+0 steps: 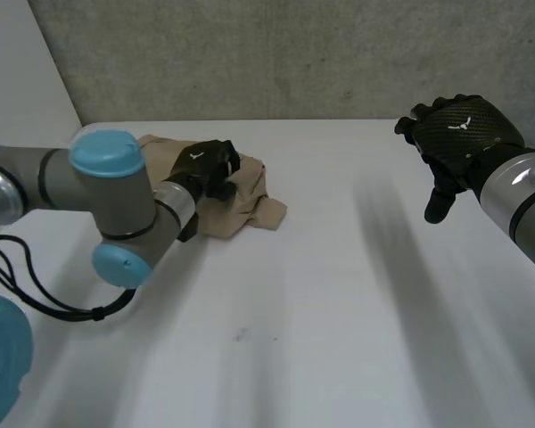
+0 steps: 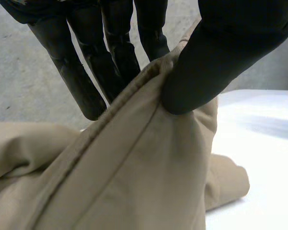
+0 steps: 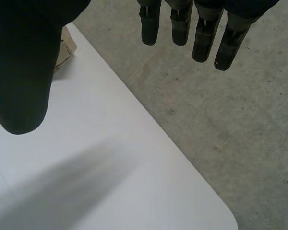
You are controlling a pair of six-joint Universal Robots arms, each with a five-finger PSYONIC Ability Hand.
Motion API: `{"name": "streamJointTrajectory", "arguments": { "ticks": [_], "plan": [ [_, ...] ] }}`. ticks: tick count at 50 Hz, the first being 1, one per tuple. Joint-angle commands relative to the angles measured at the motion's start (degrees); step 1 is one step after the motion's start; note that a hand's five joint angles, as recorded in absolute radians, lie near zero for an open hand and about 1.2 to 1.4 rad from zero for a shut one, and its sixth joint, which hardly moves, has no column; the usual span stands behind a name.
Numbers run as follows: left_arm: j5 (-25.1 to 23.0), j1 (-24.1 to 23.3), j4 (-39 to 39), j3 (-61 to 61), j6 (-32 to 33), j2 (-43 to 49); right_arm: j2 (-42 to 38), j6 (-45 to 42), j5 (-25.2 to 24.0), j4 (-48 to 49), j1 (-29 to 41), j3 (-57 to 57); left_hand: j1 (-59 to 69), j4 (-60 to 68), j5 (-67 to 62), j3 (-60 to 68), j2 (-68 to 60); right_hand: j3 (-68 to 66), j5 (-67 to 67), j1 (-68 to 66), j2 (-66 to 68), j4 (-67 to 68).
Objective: Fold the shorts.
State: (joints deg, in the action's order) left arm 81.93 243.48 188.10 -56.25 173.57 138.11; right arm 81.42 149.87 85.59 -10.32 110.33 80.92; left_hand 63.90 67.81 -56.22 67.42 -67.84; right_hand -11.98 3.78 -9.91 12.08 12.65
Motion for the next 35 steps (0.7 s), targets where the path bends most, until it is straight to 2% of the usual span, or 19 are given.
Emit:
{"name": "streamJointTrajectory", "arguments": {
  "ticks": [1,3,7,11,14,16,18,23,30,35],
  "plan": [
    [0.1,-4.8,-0.4,-3.5,-0.9,-5.5,0.7,0.2,0.0,0.2,-0.6,-0.5,16.1,12.2,-13.8,12.6,-12.2,2.0,-3.8,-0.1,-2.1,-2.6],
    [-0.4,-7.0,-1.9,-8.3,-1.4,-12.4,0.8,0.2,0.2,0.2,-0.6,-0.7,16.1,12.2,-13.8,12.6,-12.2,2.0,-3.8,-0.1,-2.1,-2.6],
    [-1.4,-11.8,-2.6,-15.8,-2.1,-20.1,1.4,0.4,1.2,0.2,-0.6,-1.4,16.1,12.2,-13.8,12.6,-12.2,2.0,-3.8,-0.1,-2.1,-2.6],
    [-4.3,-17.4,-2.6,-21.1,-1.8,-22.7,2.4,0.4,2.9,0.3,-0.7,-1.9,16.1,12.2,-13.8,12.6,-12.2,2.0,-3.8,-0.1,-2.1,-2.6],
    [-5.6,-19.7,-2.6,-22.9,-1.6,-22.4,3.0,0.3,3.5,0.1,-1.1,-1.8,16.1,12.2,-13.8,12.6,-12.2,2.0,-3.8,-0.1,-2.1,-2.6],
    [-6.3,-20.6,-3.3,-23.5,-1.3,-21.0,3.4,0.3,3.5,0.1,-1.2,-1.6,-8.8,-12.7,11.1,-12.3,12.7,2.0,-3.8,-0.1,-2.1,-2.6],
    [-6.2,-20.7,-3.9,-23.2,-0.9,-20.1,3.8,0.2,3.4,0.0,-1.2,-1.1,-22.7,-26.6,25.0,-26.2,26.6,2.0,-3.8,-0.1,-2.1,-2.6],
    [-5.0,-18.3,-5.7,-23.0,-0.7,-20.7,4.5,0.1,2.7,-0.5,-1.0,-0.1,-26.3,-30.2,28.6,-29.8,30.2,2.0,-3.8,-0.1,-2.1,-2.6],
    [-3.5,-8.7,-9.1,-27.6,-1.8,-29.1,5.4,-2.2,0.0,-1.6,-1.0,3.4,-37.5,-41.4,39.8,-41.0,41.5,2.0,-3.8,-0.1,-2.1,-2.6],
    [-3.3,-4.7,-9.2,-32.5,-1.7,-32.5,5.6,-2.7,-3.4,-4.1,-0.7,7.1,-37.5,-41.4,39.9,-41.1,41.5,2.0,-3.8,-0.1,-2.1,-2.6]
  ]
}}
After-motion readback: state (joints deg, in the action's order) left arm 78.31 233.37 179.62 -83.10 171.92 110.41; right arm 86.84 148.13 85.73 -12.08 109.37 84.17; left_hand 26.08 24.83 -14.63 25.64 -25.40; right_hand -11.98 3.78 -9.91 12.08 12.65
